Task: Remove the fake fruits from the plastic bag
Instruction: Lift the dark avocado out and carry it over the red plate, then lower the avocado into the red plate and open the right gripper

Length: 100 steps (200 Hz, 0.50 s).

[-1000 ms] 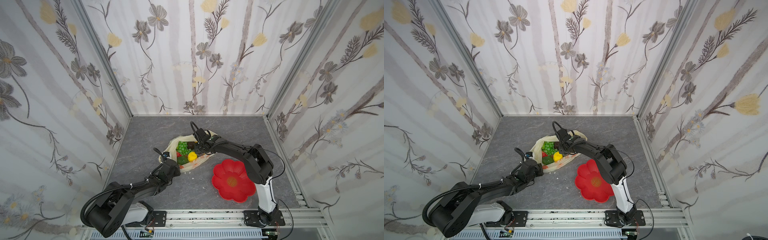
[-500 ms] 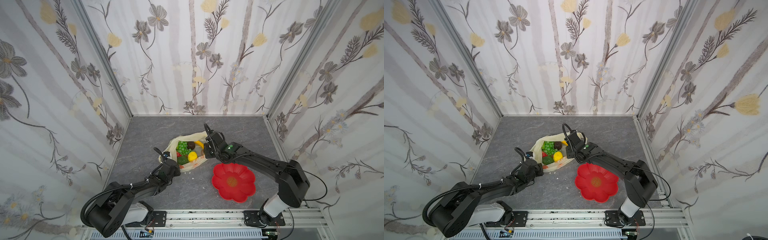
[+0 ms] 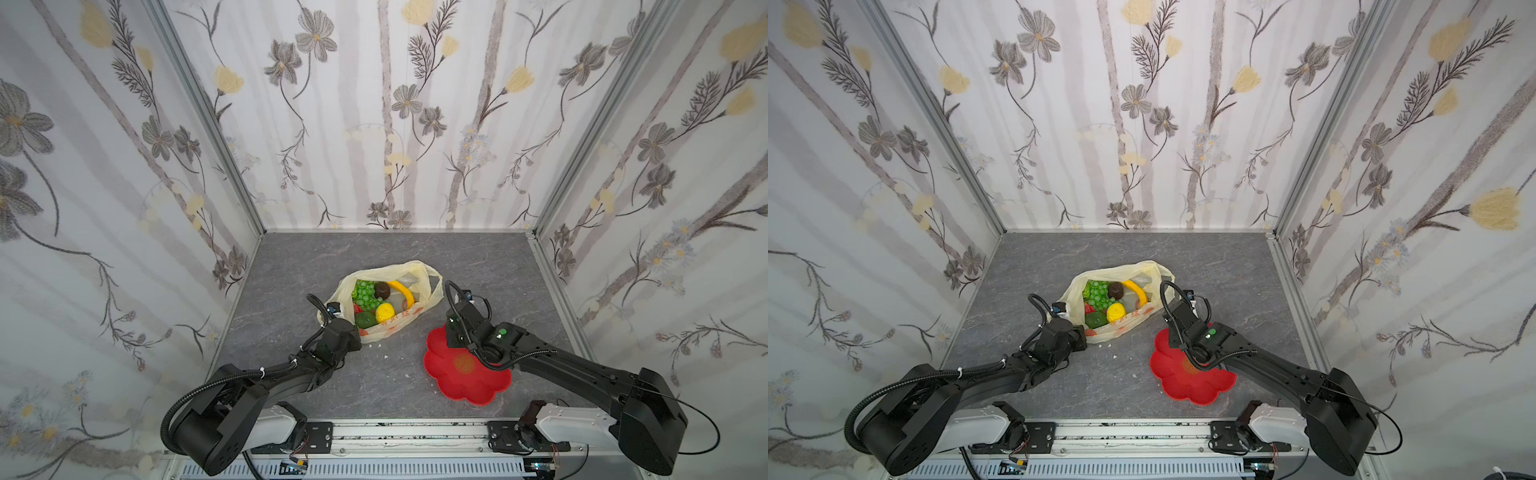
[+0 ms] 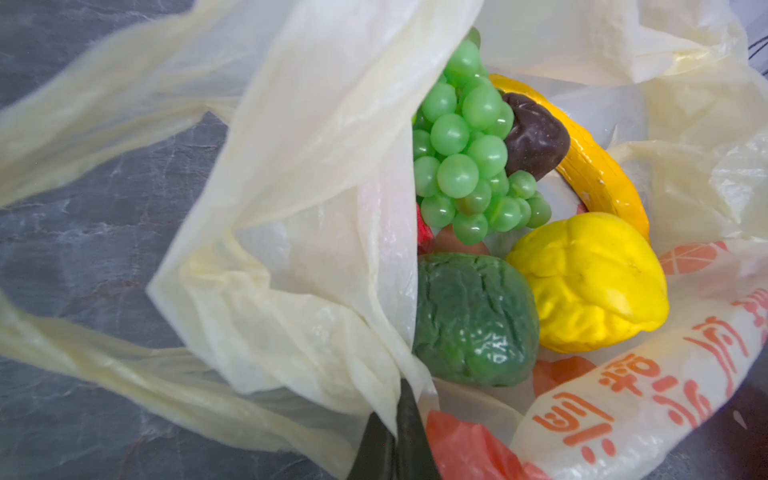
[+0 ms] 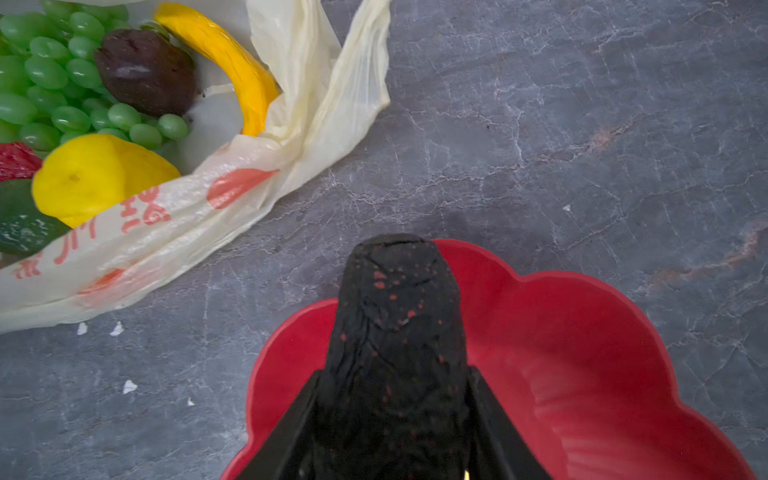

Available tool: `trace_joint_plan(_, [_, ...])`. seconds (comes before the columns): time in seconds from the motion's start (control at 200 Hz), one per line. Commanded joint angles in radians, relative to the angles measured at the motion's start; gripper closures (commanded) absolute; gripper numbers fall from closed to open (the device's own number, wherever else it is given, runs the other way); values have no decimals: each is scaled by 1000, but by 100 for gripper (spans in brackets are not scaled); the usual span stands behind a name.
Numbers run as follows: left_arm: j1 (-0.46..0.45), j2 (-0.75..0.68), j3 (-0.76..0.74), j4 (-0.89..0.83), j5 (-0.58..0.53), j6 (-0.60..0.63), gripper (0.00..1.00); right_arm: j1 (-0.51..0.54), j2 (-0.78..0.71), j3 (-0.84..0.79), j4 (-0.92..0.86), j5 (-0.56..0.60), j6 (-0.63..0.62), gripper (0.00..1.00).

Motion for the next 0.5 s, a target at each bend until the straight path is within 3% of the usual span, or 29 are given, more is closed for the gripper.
trace_joint_plan(0.0, [1, 2, -5, 37, -14, 0, 100, 1, -30, -76, 140, 49, 1, 63])
trace_joint_plan(0.295, [1, -5, -16, 39, -20, 3, 100, 1, 13, -187, 303, 70, -52, 65])
trace_joint_plan(0.495, [2, -5, -18, 39, -25, 5, 100, 1, 33, -184, 315, 97, -48, 64])
